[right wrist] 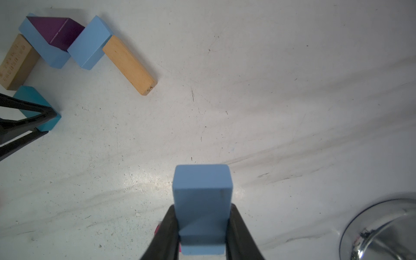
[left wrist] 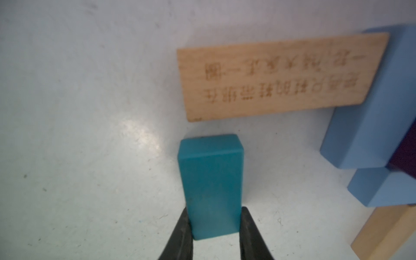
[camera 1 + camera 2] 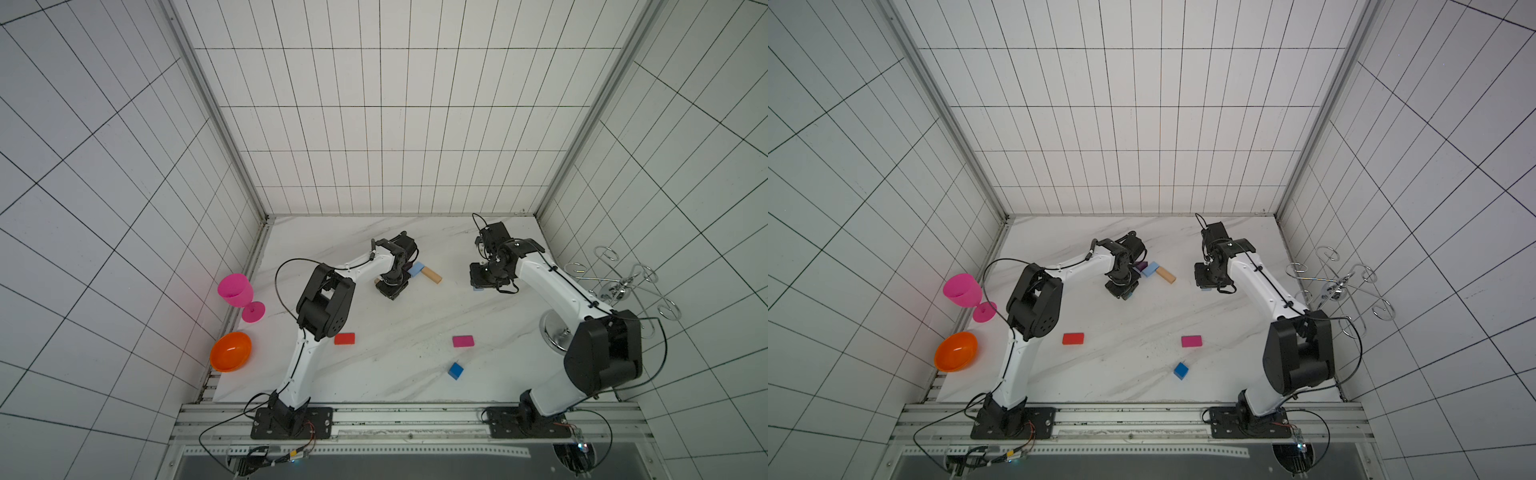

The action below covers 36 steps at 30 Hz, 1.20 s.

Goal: Assemble a heart with building blocks
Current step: Assemble the building block at the center of the board.

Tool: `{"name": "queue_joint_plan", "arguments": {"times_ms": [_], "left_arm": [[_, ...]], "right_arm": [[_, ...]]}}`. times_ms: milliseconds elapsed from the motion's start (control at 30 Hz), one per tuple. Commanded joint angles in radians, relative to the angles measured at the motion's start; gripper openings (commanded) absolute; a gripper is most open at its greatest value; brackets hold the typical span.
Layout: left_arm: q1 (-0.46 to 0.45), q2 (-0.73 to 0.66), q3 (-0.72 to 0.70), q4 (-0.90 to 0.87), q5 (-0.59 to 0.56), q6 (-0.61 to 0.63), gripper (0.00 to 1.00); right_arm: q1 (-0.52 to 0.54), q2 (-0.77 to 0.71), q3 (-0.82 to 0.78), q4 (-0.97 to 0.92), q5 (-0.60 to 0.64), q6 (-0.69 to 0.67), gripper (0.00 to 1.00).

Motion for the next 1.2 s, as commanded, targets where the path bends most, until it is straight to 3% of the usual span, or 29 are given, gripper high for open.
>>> {"name": "queue_joint_plan", "arguments": {"times_ms": [0,800,1033,1167], "left_arm": [[0.012,0.040,0.031,-0.025,-0.011,0.003,0.04],[0.030,0.060,0.050,-0.039,-0.010,0.005,0.06],[0.029,0.054,0.044,-0.035,0.005,0.027,0.30],[0.027,0.047,0.046,-0.030,0.015,0.045,0.56]], "right_arm": [[-0.007,0.021,0.048,-0.026,-0.010,-0.008,0.00],[-0.006,0.052,0.046,-0.028,-0.026,-0.019,0.00],[-0.006,0.052,0.043,-0.029,-0.026,-0.021,0.00],[-0.007,0.051,0.042,-0.028,-0.025,-0.021,0.00]]}}
